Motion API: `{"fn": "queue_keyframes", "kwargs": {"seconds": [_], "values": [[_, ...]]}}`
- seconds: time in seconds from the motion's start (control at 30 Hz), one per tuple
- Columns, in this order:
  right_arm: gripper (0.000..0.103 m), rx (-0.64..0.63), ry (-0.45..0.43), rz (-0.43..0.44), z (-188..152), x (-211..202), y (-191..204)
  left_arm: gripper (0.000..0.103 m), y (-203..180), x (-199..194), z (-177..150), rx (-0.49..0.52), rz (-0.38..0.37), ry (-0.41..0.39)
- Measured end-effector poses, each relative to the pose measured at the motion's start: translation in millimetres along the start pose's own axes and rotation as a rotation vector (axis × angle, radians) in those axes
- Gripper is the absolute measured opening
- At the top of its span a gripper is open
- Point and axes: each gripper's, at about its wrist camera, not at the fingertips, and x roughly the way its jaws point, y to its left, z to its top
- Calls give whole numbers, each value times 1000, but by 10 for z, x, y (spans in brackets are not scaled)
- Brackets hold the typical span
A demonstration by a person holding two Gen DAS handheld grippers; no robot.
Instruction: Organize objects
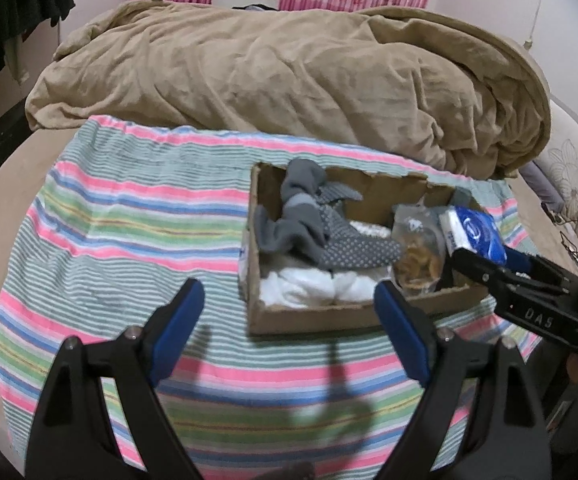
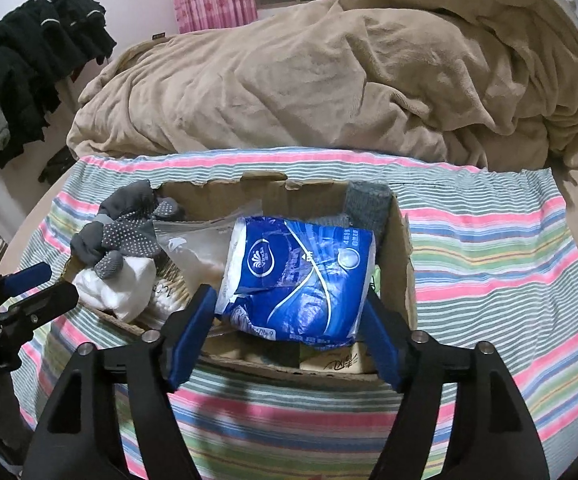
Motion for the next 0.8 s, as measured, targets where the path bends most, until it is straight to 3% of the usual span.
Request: {"fn": "queue_keyframes", "kwargs": {"seconds": [0.4,0.8], "values": [[79,8,-24,-10,-19,-222,19,88,-23,-290,-43,-5,-6,-26],[82,-2,-76,18,-49,-712,168,88,-110,-776,-149,-10,-19,-73]]}}
